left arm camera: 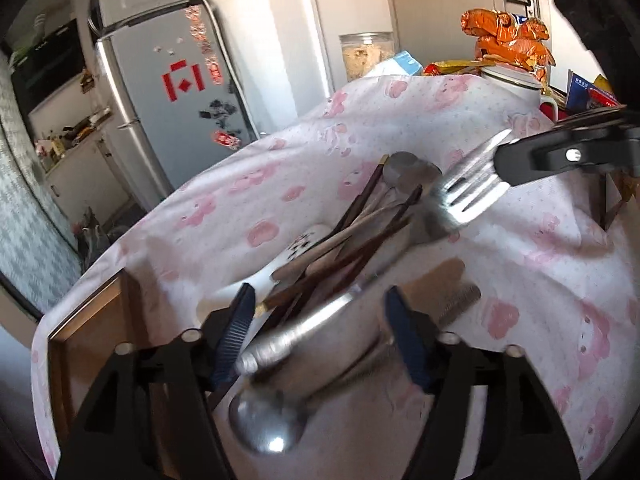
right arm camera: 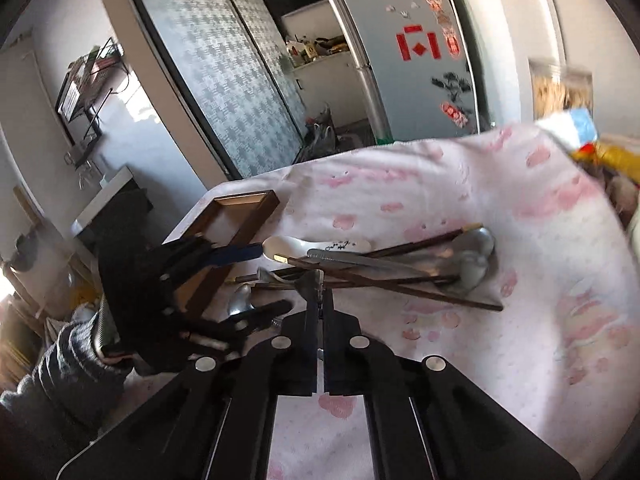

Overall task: Organize utensils
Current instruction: 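Reach the left tool into the utensil pile and grasp the fork and knife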

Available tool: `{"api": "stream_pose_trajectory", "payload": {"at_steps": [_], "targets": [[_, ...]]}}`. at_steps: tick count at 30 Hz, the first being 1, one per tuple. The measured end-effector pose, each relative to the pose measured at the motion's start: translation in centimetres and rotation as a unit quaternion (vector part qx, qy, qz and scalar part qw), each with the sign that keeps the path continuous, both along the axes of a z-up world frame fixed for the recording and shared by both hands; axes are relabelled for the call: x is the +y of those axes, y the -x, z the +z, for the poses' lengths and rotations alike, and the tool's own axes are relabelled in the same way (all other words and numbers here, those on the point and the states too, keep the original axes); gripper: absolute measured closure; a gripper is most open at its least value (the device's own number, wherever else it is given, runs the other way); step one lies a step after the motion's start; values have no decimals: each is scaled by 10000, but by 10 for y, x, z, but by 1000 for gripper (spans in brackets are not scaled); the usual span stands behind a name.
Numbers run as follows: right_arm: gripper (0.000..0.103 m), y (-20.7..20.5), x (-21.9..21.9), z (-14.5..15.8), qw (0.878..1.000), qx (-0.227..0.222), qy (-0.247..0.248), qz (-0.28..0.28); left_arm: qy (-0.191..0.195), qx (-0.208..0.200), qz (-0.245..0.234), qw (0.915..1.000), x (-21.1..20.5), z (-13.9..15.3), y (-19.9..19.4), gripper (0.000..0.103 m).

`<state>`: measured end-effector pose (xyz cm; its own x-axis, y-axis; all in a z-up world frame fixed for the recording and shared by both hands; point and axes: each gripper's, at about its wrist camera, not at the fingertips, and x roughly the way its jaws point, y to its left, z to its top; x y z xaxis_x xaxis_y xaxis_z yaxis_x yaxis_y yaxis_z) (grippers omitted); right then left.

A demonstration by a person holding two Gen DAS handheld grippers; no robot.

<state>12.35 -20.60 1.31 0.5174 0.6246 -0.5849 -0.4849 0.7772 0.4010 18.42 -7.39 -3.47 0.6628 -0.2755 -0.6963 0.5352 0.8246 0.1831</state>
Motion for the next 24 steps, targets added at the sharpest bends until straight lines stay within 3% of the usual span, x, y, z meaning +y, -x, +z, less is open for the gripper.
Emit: {"api": "stream_pose_trajectory", "payload": {"at_steps": [1, 3, 8, 15, 24], "targets": [[101, 0, -1, 0, 10000, 4, -12, -6, -4, 90, -16, 10000, -3, -3, -5, 63], [101, -1, -3, 0, 10000, -11, -2, -69, 140, 328, -126, 9993, -7, -7, -12, 75], [102, -10, -11, 3, 9995, 0, -260, -152, 198, 319, -231, 9990, -13, -1, -6, 80], [102, -23, 4, 35, 9989, -121, -444, 59, 83, 133, -71, 9999, -3, 28, 9, 85], [101, -56, 78, 66, 9960, -150, -500, 724, 55, 102, 472, 9988, 59, 57, 22, 90]]}}
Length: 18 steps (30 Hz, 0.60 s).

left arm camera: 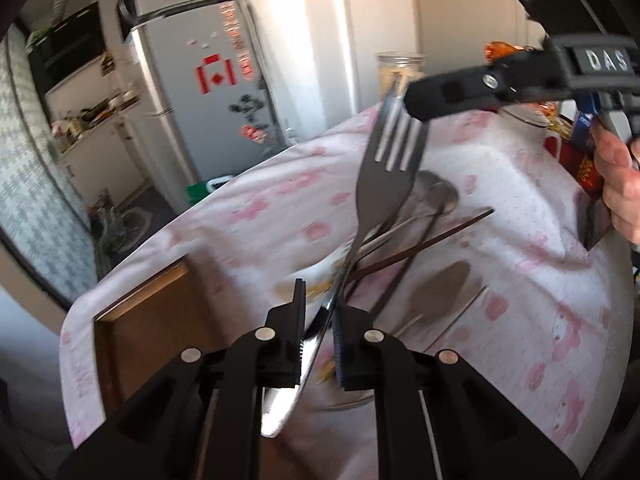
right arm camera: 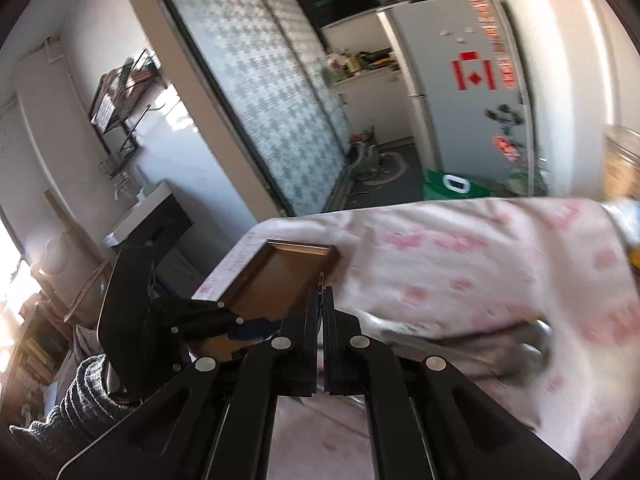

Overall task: Organize utensils
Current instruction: 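Reach the left tool into the utensil pile and grasp the fork and knife, then carry the fork and knife over the wooden tray and open the left tool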

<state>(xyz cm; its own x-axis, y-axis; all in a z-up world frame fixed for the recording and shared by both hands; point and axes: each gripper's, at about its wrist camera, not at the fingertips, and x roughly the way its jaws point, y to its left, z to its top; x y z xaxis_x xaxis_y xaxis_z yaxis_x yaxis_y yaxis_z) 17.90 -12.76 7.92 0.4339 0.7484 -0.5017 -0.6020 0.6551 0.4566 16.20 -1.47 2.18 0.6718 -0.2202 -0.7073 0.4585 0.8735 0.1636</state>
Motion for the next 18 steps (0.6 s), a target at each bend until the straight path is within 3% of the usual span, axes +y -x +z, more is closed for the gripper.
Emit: {"api": "stream_pose_trajectory", "payload": {"at_steps": [9, 18], "targets": [[101, -49, 93, -31, 9960, 664, -86, 586, -12, 406, 647, 9971, 79, -22, -8, 93], [99, -72, 163, -73, 9906, 1101, 359, 731, 59, 743, 1076, 9914, 126, -48, -12, 94]]}}
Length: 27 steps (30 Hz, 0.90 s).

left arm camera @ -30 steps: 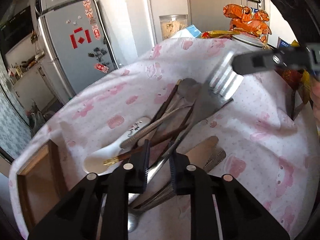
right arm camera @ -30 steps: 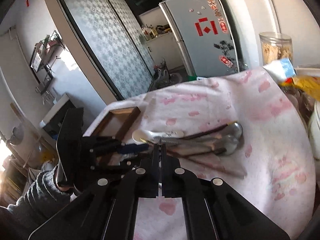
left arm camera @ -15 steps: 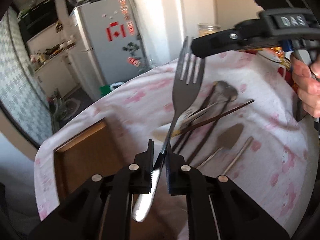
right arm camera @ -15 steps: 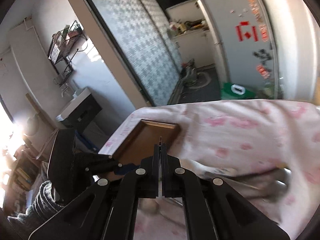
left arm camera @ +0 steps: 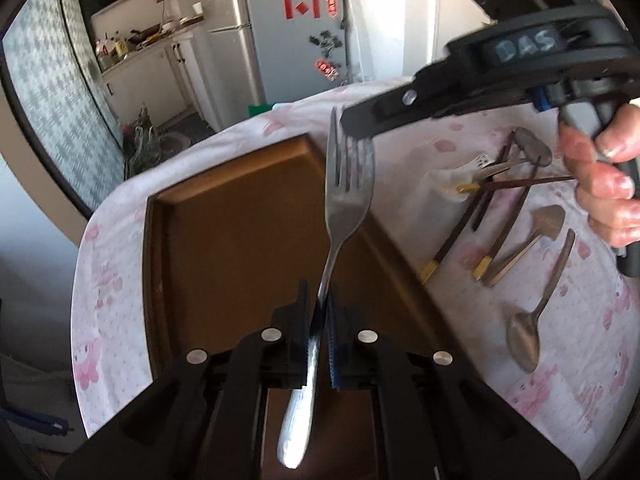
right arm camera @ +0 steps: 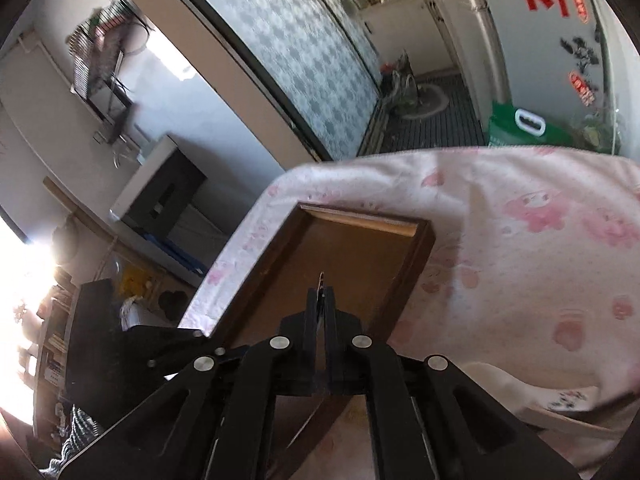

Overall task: Organize utensils
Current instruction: 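Carry the fork and knife over the wooden tray and open the left tool, then grasp a large metal spoon from the pile with the left tool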

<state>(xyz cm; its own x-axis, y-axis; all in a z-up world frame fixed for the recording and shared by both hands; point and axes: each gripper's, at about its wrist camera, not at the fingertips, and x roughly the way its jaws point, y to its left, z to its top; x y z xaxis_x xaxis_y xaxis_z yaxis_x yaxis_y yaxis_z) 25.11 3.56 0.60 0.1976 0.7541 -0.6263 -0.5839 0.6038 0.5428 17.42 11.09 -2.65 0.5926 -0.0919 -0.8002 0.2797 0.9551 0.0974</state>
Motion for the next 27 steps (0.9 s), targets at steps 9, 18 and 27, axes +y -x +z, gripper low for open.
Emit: {"api": "stream_pose_trajectory", "payload": {"at_steps": [9, 18, 27], "targets": [[37, 8, 23, -21, 10000, 44, 14, -10, -26, -324, -174, 9993, -4, 19, 36, 30], [27, 49, -64, 24, 9966, -706, -43, -430, 1209, 378, -555, 9904, -56, 16, 82, 28], [27, 112, -151, 25, 9887, -1251, 84, -822, 1320, 793, -320, 9876, -109, -24, 112, 28]]}}
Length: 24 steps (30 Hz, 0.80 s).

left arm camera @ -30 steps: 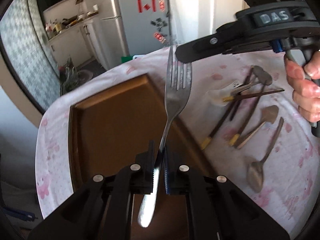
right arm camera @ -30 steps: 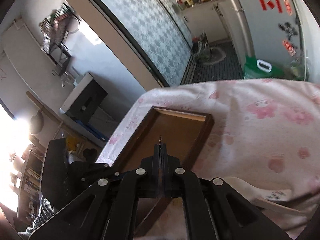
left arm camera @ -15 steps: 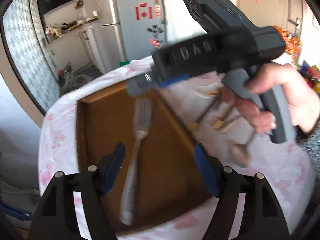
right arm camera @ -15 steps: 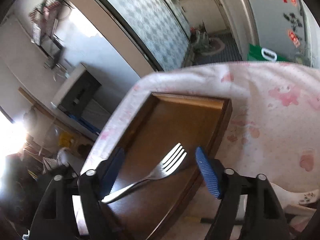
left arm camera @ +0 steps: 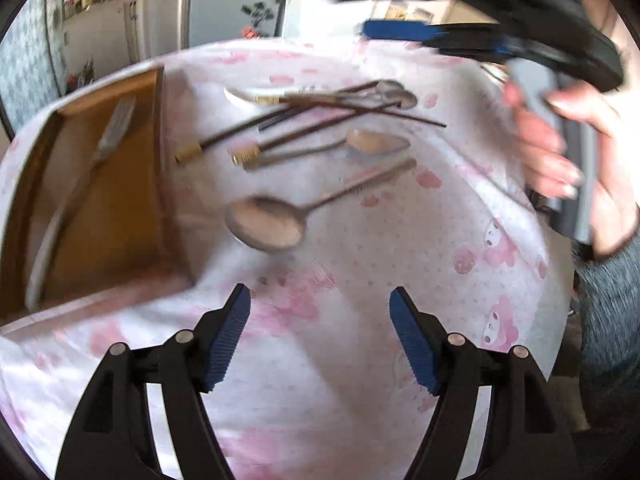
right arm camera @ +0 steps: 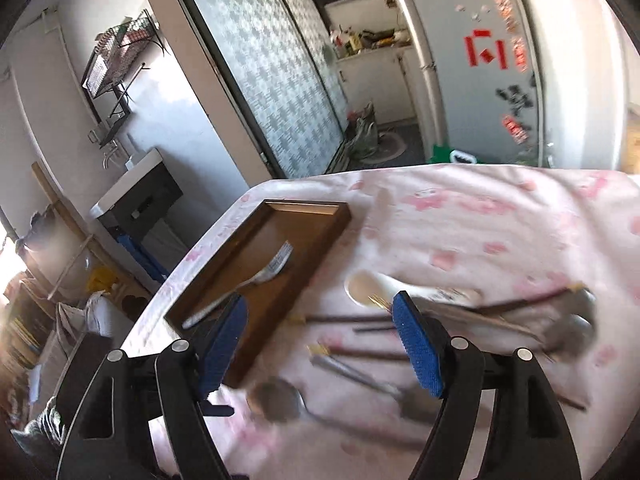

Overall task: Organize utensils
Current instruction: 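Grasp a large metal spoon from the pile with the left tool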

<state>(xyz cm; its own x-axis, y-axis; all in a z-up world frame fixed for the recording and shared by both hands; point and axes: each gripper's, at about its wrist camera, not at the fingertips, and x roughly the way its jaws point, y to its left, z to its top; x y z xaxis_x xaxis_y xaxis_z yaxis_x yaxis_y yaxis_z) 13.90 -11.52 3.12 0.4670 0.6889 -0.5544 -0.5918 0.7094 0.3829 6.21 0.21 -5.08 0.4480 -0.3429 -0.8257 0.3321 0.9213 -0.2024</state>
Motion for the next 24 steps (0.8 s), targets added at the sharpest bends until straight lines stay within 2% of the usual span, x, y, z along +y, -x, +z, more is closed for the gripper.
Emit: {"api": "stream_pose_trajectory", "payload": {"at_steps": [3, 8, 9, 10, 11, 12, 13, 16, 21, 24], "targets": [[27, 18, -19, -2, 9999, -94, -73, -23, -67, -62, 456, 9989, 2, -2, -10, 29], [27, 35, -42, -15, 9998, -129, -113, -118, 176, -32, 977, 9951, 11, -3, -33, 31], [27, 35, -48, -20, 9998, -96, -112, -144, 154, -38, 1016, 9947, 11, -2, -34, 40], [27, 35, -50, -23, 9998, -54, -113, -152, 94, -84, 1029, 9946, 9, -2, -36, 54], [27, 34, -54, -29, 9998, 31, -94, -157, 42, -103, 1025, 9947, 7, -2, -38, 61], [33, 34, -55, -34, 9998, 134, -51, -163, 13, -96, 1011, 9948, 6, -2, -38, 77], [38, 32, -58, -43, 9994, 308, -15, -163, -8, -117, 1003, 9949, 4, -2, -40, 83], [42, 32, -61, -66, 9974, 720, 25, -80, -39, -245, 910, 9955, -1, -1, -42, 90], [42, 48, -62, -82, 9969, 724, 289, -111, -215, -555, 735, 9955, -13, 8, -42, 93], [51, 65, -50, -76, 9937, 56, 1108, -139, -413, -839, 602, 9938, -21, 17, -38, 94]]}}
